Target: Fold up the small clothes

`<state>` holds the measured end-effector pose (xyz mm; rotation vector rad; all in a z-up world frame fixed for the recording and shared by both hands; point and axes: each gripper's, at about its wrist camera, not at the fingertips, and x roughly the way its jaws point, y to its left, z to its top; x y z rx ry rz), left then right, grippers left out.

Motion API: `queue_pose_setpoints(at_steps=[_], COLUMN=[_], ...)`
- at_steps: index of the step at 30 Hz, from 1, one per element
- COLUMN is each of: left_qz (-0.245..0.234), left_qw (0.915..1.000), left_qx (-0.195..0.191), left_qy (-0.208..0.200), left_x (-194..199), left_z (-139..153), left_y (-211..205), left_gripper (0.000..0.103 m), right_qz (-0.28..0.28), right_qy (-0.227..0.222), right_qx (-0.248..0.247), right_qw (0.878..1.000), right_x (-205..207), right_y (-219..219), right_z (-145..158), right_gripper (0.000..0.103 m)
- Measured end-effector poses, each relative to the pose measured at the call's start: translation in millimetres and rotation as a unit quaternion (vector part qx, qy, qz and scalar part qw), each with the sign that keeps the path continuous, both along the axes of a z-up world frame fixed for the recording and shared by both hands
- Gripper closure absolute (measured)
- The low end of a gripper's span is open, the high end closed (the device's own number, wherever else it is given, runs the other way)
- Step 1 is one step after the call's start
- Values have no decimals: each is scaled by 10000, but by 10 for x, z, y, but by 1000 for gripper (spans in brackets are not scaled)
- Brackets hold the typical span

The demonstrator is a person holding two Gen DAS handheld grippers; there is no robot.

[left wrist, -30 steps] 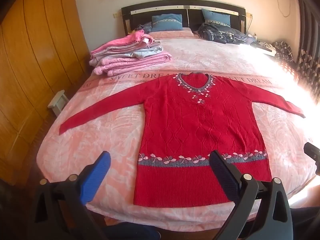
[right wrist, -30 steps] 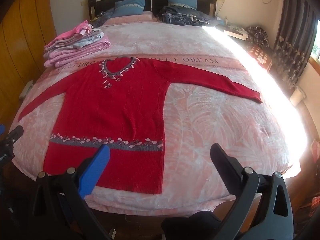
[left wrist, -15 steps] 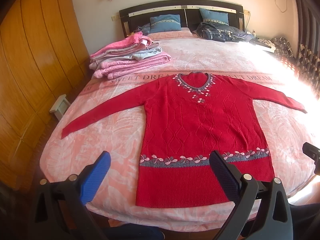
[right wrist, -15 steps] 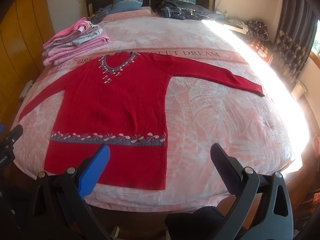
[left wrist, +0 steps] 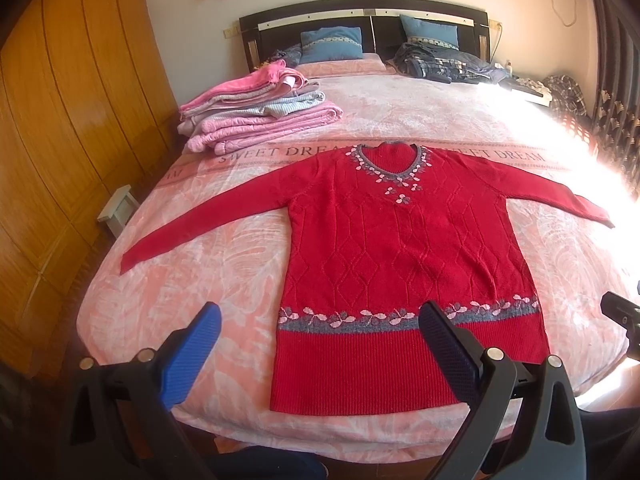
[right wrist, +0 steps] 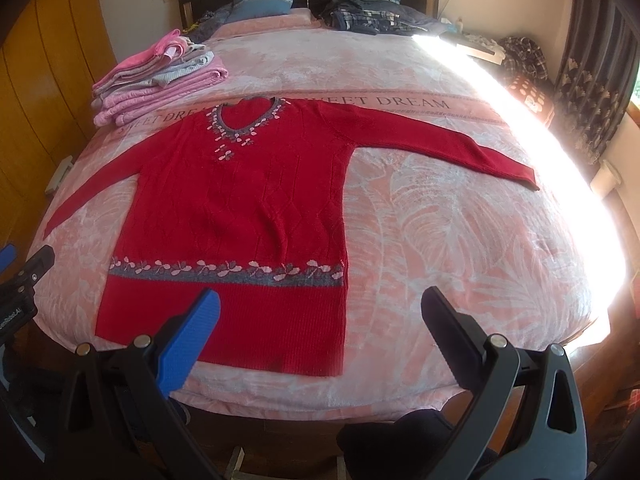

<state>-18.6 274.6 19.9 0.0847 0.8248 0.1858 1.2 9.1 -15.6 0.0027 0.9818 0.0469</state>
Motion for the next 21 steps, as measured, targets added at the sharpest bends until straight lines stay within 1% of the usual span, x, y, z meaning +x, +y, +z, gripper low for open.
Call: queue_pose_setpoints(at_steps=[21], left_qz=[34], left_qw=[10000], left_qx=[-5], left_qy=[-13], left_x=[-1], left_z=[7], left_y=[10], left_gripper=[4], right_qz=[-15], right_qy=[-95], right_qx=[-145], right_qw=[9998], right_x=[-12], right_y=[-9], right_z=[18], right_gripper=[3])
